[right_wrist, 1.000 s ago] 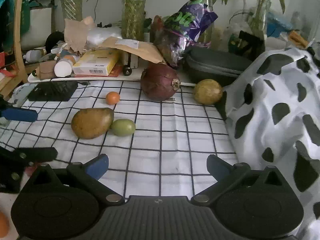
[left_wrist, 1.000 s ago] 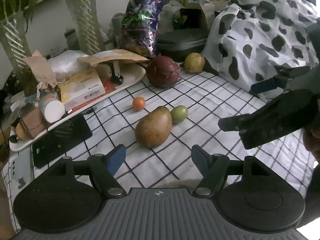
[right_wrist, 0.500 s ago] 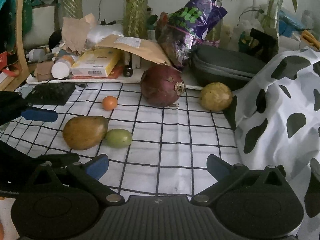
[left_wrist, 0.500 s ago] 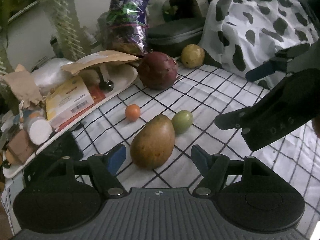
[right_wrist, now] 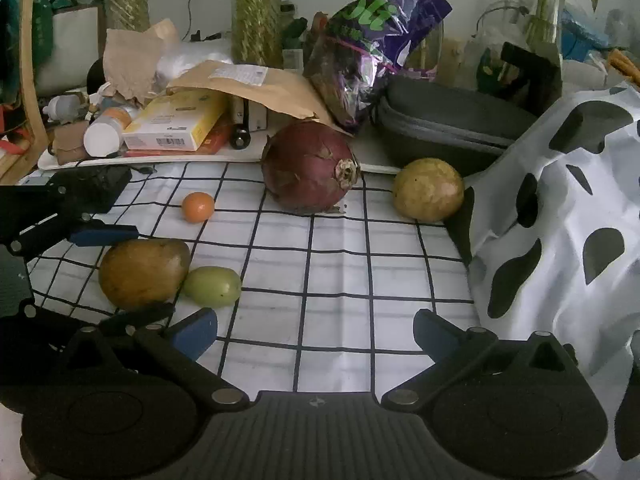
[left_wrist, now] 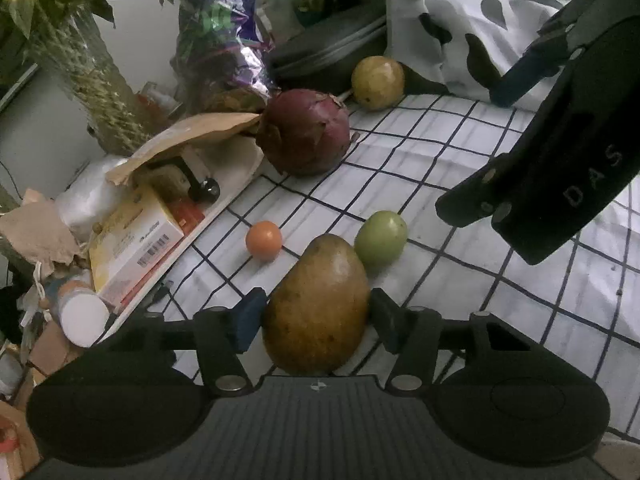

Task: Organize fruits
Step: 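Grasp the brown mango with the left tool while the right tool grasps the green fruit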

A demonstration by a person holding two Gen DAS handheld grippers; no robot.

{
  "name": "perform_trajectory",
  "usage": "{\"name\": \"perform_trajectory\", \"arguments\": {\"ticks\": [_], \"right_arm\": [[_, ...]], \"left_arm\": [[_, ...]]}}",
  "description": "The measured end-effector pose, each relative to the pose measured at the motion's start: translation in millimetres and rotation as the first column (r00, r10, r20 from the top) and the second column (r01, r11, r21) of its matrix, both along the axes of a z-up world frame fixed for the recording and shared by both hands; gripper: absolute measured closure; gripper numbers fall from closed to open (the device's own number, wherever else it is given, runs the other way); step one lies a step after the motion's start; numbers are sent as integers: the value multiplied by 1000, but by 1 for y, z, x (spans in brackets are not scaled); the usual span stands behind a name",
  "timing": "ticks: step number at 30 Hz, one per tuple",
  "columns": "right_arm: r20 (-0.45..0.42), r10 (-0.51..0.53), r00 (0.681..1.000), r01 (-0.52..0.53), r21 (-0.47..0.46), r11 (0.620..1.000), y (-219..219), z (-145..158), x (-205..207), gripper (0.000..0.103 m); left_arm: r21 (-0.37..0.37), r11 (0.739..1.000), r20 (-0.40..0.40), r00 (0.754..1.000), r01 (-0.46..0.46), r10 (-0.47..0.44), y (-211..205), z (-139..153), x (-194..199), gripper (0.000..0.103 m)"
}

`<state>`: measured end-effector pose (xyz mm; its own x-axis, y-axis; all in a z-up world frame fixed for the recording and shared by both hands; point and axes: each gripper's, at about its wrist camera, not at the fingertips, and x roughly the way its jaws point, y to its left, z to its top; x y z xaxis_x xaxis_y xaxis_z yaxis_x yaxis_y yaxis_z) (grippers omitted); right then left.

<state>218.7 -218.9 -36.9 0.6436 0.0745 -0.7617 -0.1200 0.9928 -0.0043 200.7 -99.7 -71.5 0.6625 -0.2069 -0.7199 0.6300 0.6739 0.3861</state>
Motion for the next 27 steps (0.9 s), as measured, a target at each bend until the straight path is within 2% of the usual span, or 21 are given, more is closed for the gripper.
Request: {"name": "perform_trajectory", "arguments": {"ticks": [5, 9, 14, 18, 27], "right_arm": [[0, 25, 1000, -25, 19, 1000, 4, -1, 0, 0], [7, 74, 997, -74, 16, 997, 13, -2, -3, 0], [14, 95, 995, -95, 10, 995, 20, -6, -1, 0], [22, 111, 994, -112, 49, 993, 23, -7, 4, 12], [33, 171, 985, -172, 43, 984, 43, -12, 11, 22]], "left_arm": [[-23, 1000, -26, 1000, -8, 7, 3, 3, 3, 53], [-76, 996, -78, 996, -42, 36, 11, 11, 8, 54], [-104, 992, -90, 994, -77, 68, 21, 19, 12, 54], [-155, 981, -123, 987, -119, 100, 34, 27, 20, 54], [-255, 943, -173, 970, -212, 172, 62, 42, 31, 54]]}}
